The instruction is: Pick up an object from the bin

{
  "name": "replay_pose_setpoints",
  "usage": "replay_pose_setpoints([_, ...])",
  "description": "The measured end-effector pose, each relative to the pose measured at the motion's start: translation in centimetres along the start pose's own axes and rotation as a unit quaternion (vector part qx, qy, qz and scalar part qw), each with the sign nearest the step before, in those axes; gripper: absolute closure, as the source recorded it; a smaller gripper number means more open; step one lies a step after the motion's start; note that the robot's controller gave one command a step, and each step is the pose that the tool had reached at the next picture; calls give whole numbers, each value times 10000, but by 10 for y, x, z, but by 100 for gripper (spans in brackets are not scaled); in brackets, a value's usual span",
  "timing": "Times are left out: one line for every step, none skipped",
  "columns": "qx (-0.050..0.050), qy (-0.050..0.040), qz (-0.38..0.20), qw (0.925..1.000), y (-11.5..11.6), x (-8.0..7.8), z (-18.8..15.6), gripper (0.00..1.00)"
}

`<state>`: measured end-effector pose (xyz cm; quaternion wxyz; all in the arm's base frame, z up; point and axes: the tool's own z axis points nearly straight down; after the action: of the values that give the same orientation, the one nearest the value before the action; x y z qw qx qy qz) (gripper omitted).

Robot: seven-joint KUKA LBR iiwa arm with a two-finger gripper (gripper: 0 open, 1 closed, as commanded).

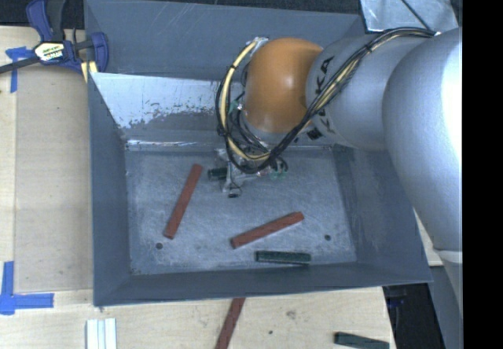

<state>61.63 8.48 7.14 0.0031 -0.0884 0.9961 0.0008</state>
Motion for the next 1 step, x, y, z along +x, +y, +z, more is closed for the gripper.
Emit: replay_pose_setpoints([-1, 0, 3, 10000, 0, 0, 0, 100])
